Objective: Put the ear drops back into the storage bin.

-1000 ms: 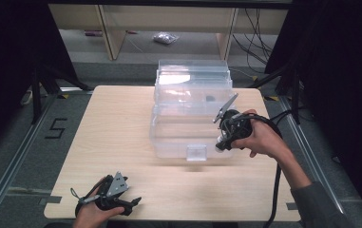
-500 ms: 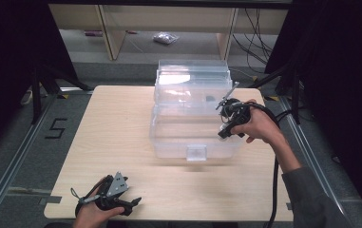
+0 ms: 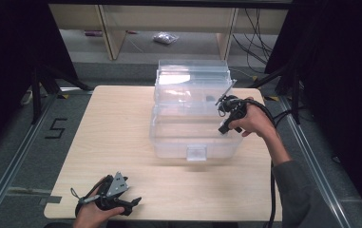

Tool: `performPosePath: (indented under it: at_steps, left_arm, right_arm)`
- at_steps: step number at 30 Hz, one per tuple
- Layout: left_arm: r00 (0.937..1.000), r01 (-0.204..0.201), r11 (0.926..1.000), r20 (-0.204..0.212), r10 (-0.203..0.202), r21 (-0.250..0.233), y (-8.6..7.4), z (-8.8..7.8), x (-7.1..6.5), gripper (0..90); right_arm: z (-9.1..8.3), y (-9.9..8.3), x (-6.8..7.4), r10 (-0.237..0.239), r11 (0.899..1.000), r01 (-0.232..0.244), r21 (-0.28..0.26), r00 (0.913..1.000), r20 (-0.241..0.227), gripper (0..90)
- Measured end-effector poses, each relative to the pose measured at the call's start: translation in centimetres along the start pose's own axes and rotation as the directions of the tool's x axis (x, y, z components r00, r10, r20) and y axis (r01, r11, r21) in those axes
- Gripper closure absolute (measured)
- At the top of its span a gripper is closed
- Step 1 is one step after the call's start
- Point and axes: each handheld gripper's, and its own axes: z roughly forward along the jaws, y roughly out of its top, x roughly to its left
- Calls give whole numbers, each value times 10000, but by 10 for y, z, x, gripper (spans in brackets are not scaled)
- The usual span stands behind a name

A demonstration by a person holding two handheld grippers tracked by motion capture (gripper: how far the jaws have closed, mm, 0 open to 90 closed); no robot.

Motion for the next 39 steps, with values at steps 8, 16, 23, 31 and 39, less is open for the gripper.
performPosePath:
  at_steps: [8,16,23,31,39]
  left_arm:
    - [10000,60,10000,6,-59,-8,0,0,-1,160]
    - [10000,-54,10000,63,54,21,0,0,0,160]
    - [9999,-82,9999,66,81,82,0,0,0,160]
    - [9999,-110,9999,47,110,89,0,0,0,159]
    - [9999,-88,9999,136,86,109,0,-1,0,160]
  right_arm:
    - [17,0,-8,334,9993,-332,199,9994,-80,602]
    - [30,1,-11,345,9984,-338,452,9993,-134,602]
    - [46,1,-15,691,9957,-681,630,9975,-143,602]
    - [53,3,-17,795,9944,-779,719,9966,-194,602]
    - [63,2,-20,1024,9924,-1008,710,9946,-193,602]
